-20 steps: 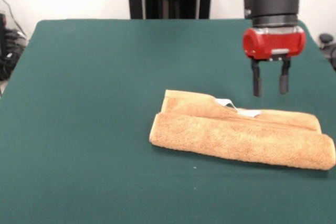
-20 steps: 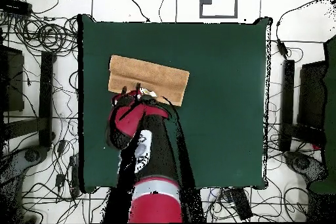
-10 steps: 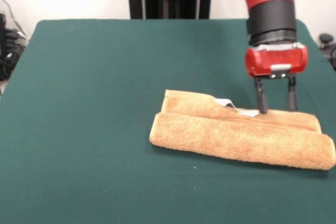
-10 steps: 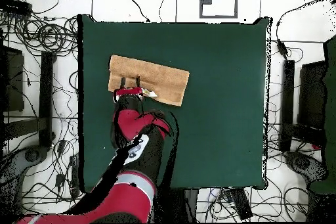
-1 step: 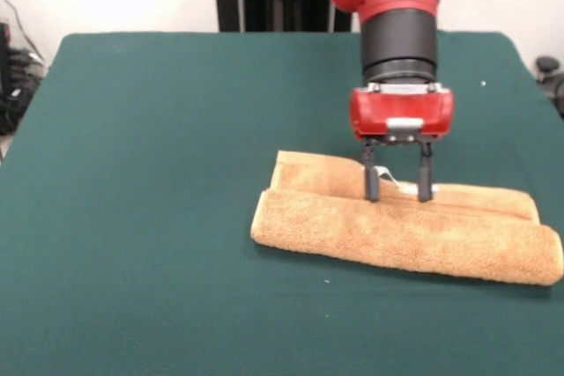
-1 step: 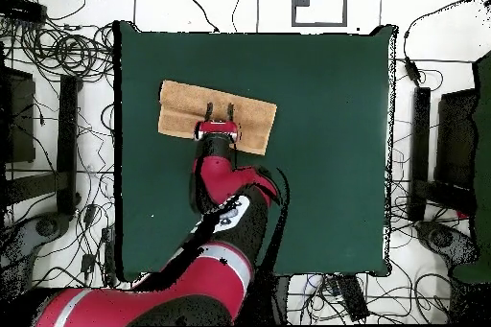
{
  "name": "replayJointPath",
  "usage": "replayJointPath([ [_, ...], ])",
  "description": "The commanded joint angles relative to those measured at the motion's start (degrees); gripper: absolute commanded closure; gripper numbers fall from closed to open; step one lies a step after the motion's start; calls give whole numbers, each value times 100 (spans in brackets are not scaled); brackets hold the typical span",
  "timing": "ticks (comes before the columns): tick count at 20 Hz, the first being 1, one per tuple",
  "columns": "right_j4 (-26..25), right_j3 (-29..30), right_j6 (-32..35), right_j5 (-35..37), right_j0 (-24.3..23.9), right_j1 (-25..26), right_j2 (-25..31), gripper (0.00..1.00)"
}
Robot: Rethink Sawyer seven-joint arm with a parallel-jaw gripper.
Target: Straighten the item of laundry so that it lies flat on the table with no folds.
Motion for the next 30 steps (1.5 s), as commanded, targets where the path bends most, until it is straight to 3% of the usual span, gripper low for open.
replayJointPath([
  [1,239,296,443,-178,-30,92,215,0],
  [4,-816,152,715,828,-481,-196,920,0],
  [5,-1763,128,900,1661,-1063,-489,1798,0],
  [7,-2636,238,912,2533,-1896,-689,2972,0],
  [9,-3025,419,883,2971,-2545,-667,3844,0],
  [13,-3138,559,519,3277,-3097,-514,4510,0],
  [26,-2892,669,216,3424,-3195,-514,4593,0],
  [30,-2080,428,531,2612,-1570,-867,2579,0],
])
